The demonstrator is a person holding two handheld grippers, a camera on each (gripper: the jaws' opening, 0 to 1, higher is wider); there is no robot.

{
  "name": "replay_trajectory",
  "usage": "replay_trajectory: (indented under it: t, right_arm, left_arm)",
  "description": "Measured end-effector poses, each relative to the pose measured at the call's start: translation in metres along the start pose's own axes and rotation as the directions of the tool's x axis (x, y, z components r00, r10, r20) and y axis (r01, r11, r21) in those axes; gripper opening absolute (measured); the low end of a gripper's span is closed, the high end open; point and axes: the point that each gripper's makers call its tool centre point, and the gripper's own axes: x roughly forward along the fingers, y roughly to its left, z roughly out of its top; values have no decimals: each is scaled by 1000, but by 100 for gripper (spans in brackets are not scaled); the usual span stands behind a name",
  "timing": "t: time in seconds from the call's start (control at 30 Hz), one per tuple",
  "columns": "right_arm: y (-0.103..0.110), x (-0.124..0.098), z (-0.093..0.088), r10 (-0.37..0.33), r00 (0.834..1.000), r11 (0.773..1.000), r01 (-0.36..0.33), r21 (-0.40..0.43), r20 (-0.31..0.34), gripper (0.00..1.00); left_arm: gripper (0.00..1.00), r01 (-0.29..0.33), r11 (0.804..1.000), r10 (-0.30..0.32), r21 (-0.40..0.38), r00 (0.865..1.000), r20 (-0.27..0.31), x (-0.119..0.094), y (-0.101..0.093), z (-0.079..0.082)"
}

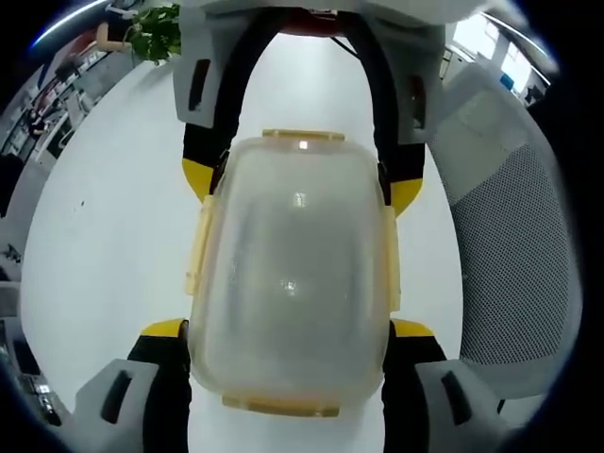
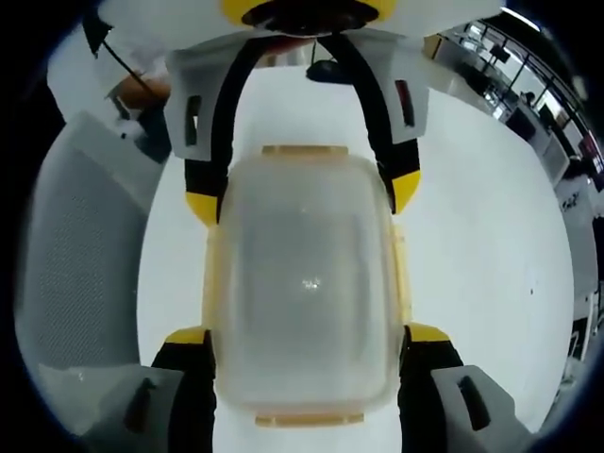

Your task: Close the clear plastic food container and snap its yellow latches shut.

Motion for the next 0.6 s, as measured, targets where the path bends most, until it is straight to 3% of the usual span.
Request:
replay_trajectory:
  t: [0.6]
  right_arm:
    - [-7, 0, -1, 3, 1000, 1000, -2, 9, -9, 81]
  left_arm:
    - [86, 1, 1000, -1, 1, 1000, 10, 2, 8, 1]
